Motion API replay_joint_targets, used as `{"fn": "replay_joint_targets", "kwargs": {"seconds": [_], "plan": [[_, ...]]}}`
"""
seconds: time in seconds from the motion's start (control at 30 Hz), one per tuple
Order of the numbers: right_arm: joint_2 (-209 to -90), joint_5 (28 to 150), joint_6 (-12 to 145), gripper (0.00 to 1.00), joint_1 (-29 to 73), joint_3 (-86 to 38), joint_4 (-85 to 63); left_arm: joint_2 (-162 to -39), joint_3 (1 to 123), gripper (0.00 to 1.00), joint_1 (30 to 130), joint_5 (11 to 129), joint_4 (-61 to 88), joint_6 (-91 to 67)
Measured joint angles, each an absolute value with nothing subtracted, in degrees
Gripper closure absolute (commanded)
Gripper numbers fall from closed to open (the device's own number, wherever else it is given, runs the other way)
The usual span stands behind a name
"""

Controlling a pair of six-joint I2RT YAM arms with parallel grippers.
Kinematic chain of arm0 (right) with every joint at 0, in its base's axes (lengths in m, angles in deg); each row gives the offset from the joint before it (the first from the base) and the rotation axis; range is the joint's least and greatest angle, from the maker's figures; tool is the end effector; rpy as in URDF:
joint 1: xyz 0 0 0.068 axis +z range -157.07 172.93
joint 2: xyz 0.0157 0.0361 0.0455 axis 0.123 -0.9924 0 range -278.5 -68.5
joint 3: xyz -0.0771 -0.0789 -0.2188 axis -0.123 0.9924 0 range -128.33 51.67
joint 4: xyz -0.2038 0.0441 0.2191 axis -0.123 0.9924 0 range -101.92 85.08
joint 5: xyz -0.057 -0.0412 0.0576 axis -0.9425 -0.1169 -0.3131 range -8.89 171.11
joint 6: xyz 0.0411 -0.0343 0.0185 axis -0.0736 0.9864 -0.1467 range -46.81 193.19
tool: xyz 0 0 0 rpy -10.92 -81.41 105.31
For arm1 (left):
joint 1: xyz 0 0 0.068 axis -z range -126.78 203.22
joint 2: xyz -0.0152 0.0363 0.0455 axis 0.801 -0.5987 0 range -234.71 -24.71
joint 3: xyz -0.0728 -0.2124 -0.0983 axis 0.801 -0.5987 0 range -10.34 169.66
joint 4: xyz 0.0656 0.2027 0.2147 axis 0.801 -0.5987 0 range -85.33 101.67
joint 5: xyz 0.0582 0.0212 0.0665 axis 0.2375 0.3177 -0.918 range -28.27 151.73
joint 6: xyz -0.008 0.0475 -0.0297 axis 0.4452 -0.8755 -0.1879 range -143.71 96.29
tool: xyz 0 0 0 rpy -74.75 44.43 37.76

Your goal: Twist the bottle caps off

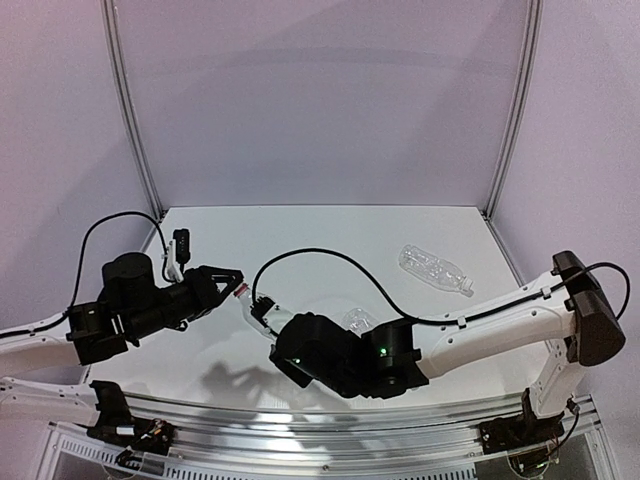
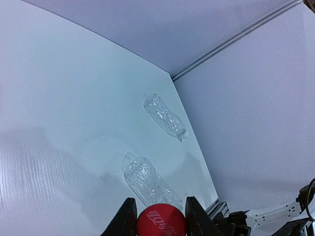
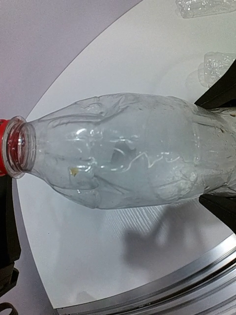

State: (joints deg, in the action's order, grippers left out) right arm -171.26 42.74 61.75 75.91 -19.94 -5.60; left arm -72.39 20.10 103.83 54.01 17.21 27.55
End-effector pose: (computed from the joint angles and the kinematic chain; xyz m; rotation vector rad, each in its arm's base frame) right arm 0.0773 0.4269 0.1812 -0.9117 1.8674 0.2574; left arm 0.1726 -0.2019 0.2363 -0.1167 1.9234 -1.1341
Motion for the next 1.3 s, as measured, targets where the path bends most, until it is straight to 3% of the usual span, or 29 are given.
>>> {"fn": "replay_joint_targets", "kwargs": {"seconds": [0.1, 0.23, 0.47, 0.6, 0.73, 1.03, 1.3], "plan": [[-172.5, 42.0, 62.7, 1.00, 75.9, -20.9, -5.5, -71.8, 19.4, 0.60, 103.0, 54.4, 17.0, 29.4], [-173.0, 36.7, 61.2, 1.00, 75.4, -21.2, -2.9, -70.6, 19.4, 0.26, 101.0, 52.6, 16.3, 30.5], [-173.0, 33.0, 60.0, 1.00, 74.6, -21.0, -1.4, -66.3, 19.5, 0.05, 98.7, 54.7, 14.5, 28.1], [-171.6, 34.9, 60.1, 1.00, 74.6, -18.6, -2.5, -59.2, 19.5, 0.01, 98.5, 56.9, 14.2, 23.5], [-164.8, 45.2, 61.0, 1.00, 74.5, -10.9, -8.1, -55.8, 20.6, 0.02, 98.5, 62.6, 15.3, 16.6], [-148.5, 73.4, 62.3, 1.00, 74.5, -0.2, -22.8, -60.1, 21.4, 0.02, 98.3, 81.5, 23.9, 9.4], [-147.0, 83.4, 62.3, 1.00, 74.5, 1.1, -26.7, -64.0, 21.8, 0.04, 103.0, 88.5, 28.1, 6.9]]}}
